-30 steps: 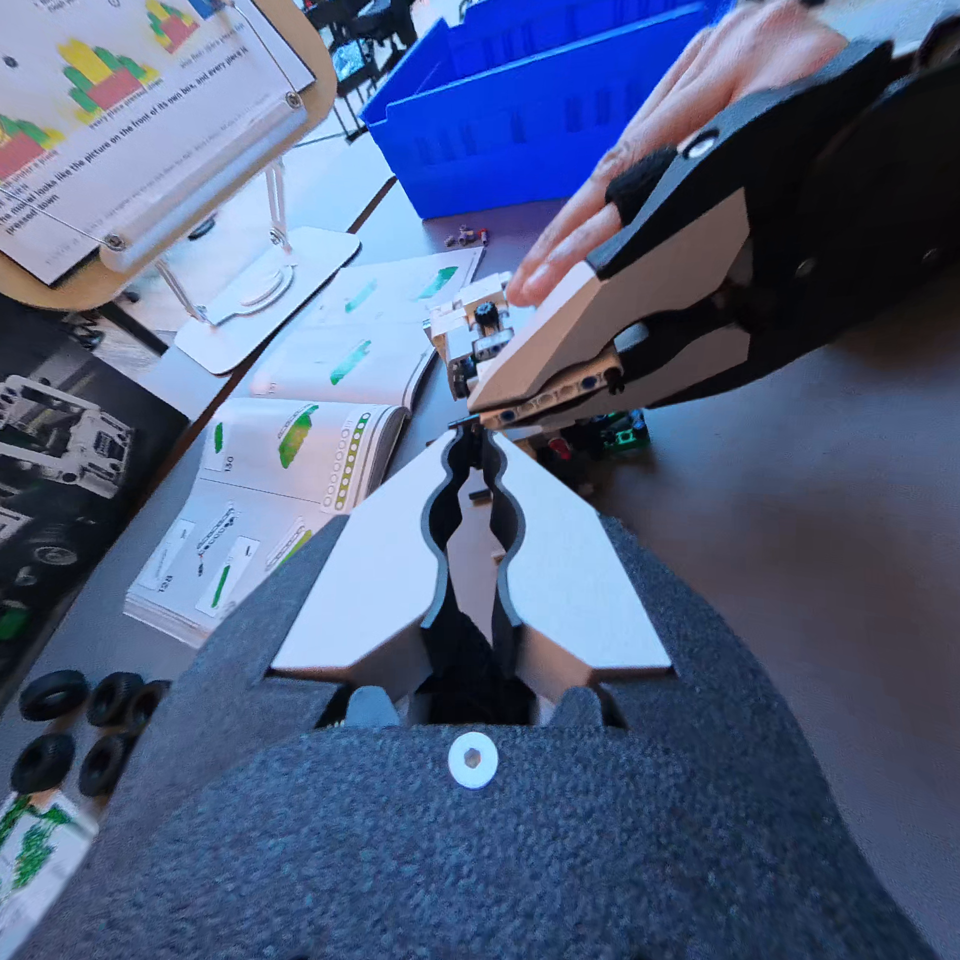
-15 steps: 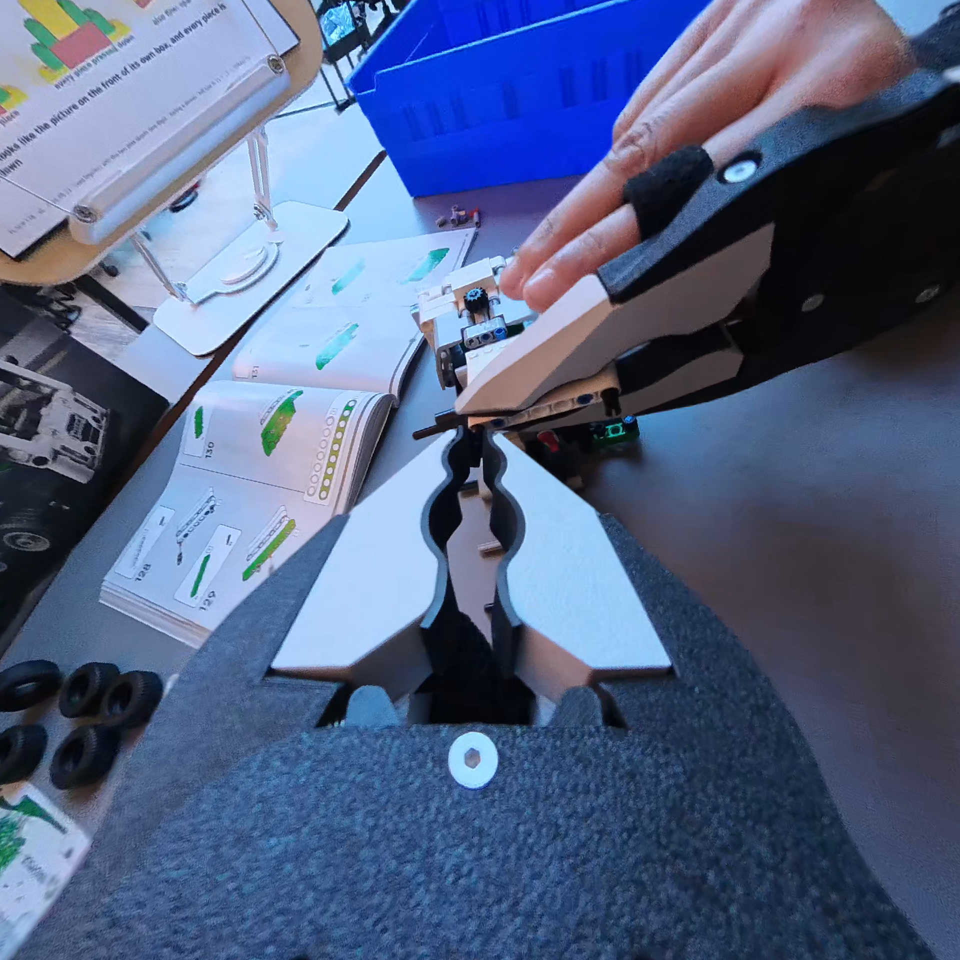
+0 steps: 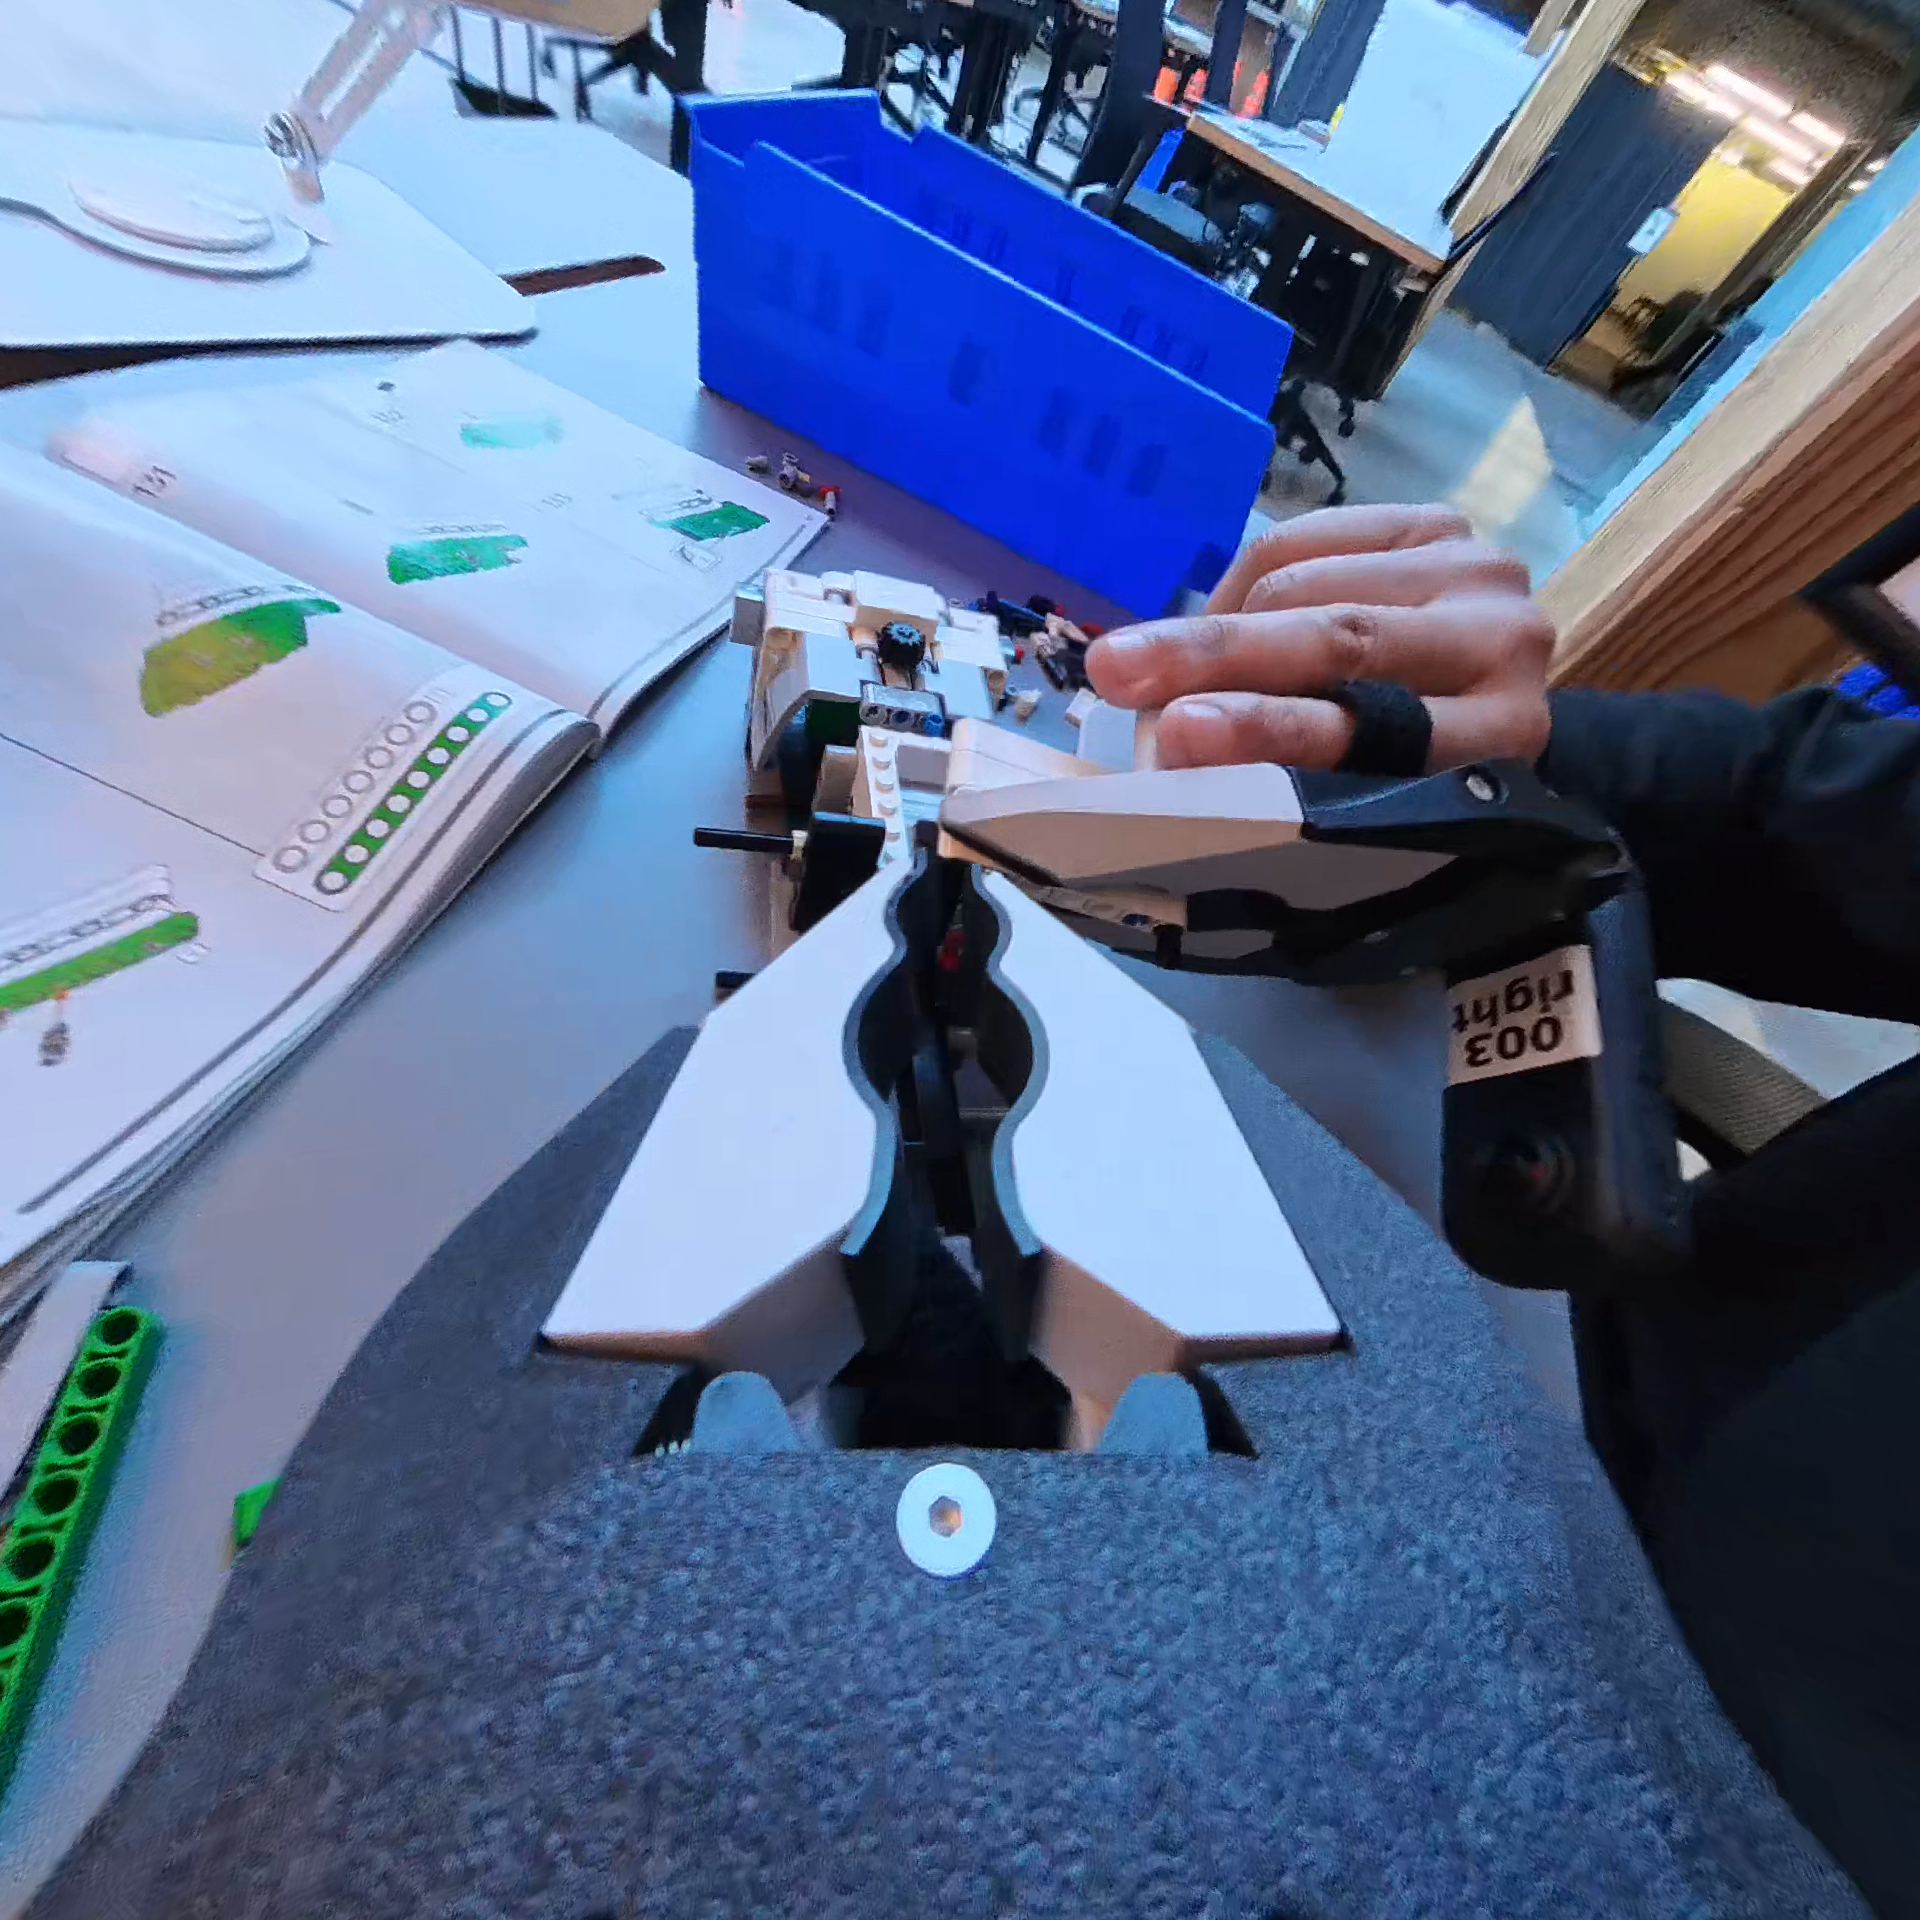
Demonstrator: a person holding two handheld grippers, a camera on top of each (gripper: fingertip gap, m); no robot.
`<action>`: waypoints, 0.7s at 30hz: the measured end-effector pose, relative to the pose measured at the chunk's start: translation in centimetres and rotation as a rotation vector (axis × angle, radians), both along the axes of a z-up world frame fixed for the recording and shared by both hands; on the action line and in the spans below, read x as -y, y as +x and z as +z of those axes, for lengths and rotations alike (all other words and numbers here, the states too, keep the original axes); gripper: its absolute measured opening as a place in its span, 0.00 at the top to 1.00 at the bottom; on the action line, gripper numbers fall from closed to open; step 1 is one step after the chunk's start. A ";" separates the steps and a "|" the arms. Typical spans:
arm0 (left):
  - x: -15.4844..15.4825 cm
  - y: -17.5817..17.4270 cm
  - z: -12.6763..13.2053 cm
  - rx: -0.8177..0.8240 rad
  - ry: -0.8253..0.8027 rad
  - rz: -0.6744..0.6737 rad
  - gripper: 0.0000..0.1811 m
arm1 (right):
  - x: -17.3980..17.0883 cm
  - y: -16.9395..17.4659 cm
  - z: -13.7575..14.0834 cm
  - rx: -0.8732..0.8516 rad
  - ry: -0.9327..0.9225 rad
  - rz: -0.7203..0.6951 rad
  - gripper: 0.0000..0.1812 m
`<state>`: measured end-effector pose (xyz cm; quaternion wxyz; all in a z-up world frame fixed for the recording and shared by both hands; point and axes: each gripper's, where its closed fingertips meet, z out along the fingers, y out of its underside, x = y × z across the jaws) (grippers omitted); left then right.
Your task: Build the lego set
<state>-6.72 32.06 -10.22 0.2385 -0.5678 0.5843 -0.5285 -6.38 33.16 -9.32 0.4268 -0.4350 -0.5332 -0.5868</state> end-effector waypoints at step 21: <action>6.7 -4.2 -3.6 -0.212 0.205 -0.233 0.99 | 1.7 0.3 2.8 -0.164 0.031 0.101 0.96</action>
